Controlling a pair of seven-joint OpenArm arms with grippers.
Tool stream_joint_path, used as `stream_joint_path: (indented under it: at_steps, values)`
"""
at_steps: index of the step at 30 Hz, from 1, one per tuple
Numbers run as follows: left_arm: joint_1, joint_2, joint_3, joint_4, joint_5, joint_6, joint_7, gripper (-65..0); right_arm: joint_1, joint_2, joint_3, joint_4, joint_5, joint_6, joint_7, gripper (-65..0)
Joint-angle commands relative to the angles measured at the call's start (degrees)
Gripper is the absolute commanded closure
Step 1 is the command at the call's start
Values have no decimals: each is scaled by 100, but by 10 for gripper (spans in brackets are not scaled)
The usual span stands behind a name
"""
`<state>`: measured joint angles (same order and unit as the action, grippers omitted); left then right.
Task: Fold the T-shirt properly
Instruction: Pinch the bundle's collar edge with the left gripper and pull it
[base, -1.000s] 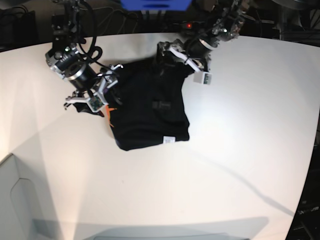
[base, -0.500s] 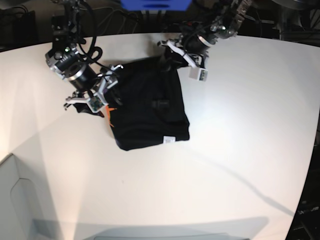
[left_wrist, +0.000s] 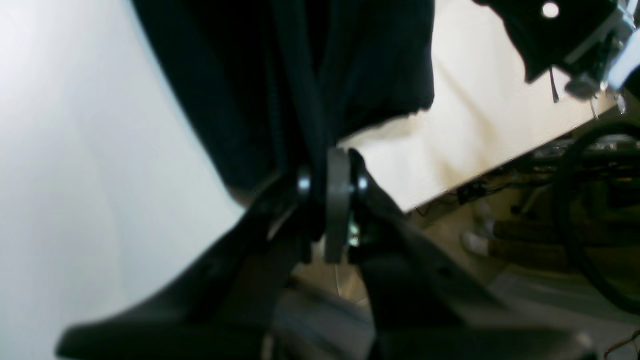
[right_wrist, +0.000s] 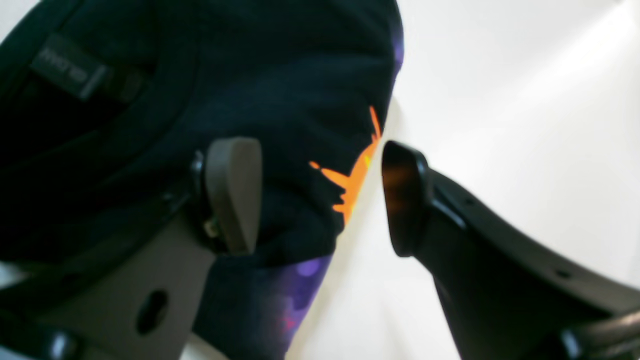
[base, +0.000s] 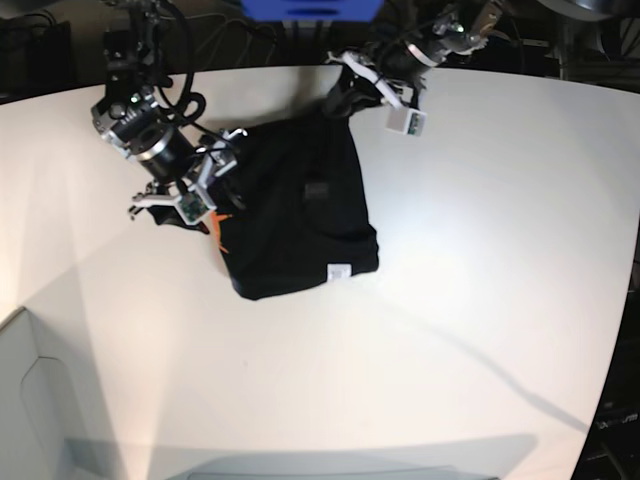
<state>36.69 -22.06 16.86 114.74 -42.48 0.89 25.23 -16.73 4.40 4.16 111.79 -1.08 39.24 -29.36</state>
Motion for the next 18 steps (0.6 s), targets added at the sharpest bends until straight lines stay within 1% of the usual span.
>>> stream_joint_path:
  at_steps: [1,4,9,14,18]
  values:
    - [81,-75,-38,38,-29,-58,-57,0,34,12,10,87,113,76,119,-381]
    - [177,-101,-196,21,-29,-58,-57,0,34,12,-8,87,113,76,119,-381]
    - [362,-84,-829,100,-55,-58,-57,0,25,12,-25,78,113,76,119,-381]
    - [169,-57,-847,-243,-64,-58,-57,0,16,12,-25,78,113,76,110,-381]
    - [142,136,-882,-472,-29,-84,-57,0,7,12,-25,78,113,76,101,-381]
